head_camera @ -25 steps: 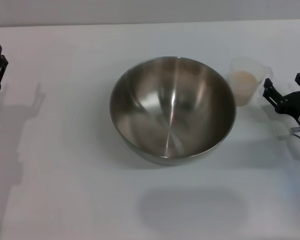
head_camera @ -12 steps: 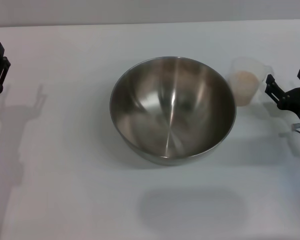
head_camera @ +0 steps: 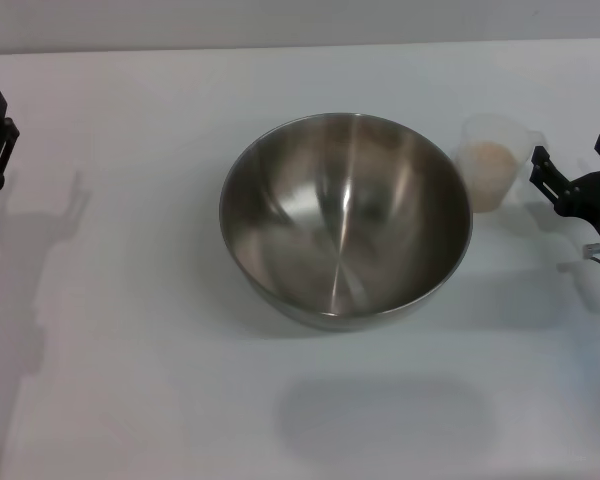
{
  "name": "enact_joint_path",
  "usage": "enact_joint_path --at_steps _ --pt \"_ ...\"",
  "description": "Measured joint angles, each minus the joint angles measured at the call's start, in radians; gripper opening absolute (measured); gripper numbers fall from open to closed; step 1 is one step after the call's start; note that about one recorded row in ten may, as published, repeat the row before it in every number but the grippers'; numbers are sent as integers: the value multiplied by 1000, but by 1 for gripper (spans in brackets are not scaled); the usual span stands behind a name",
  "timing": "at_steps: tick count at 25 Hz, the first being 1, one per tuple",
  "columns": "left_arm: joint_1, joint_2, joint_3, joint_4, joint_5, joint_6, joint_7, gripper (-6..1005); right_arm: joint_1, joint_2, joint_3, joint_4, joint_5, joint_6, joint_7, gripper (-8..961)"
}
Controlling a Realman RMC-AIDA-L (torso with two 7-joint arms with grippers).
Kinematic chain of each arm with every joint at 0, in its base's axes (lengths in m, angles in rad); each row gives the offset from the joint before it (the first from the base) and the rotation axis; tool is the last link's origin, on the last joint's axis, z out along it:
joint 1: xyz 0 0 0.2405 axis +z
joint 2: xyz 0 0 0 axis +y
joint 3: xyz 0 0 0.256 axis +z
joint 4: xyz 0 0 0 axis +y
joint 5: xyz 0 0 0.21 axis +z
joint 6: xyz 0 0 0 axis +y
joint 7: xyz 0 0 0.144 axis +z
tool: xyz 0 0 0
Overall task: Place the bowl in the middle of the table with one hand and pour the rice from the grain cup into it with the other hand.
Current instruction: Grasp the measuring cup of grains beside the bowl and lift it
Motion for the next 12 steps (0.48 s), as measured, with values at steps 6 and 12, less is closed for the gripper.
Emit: enact_joint_path --at_steps 6,12 --pt "2 0 0 0 0 0 0 825 0 0 0 0 0 -2 0 803" --pt "3 0 0 0 0 -1 0 825 0 0 0 0 0 -3 0 802"
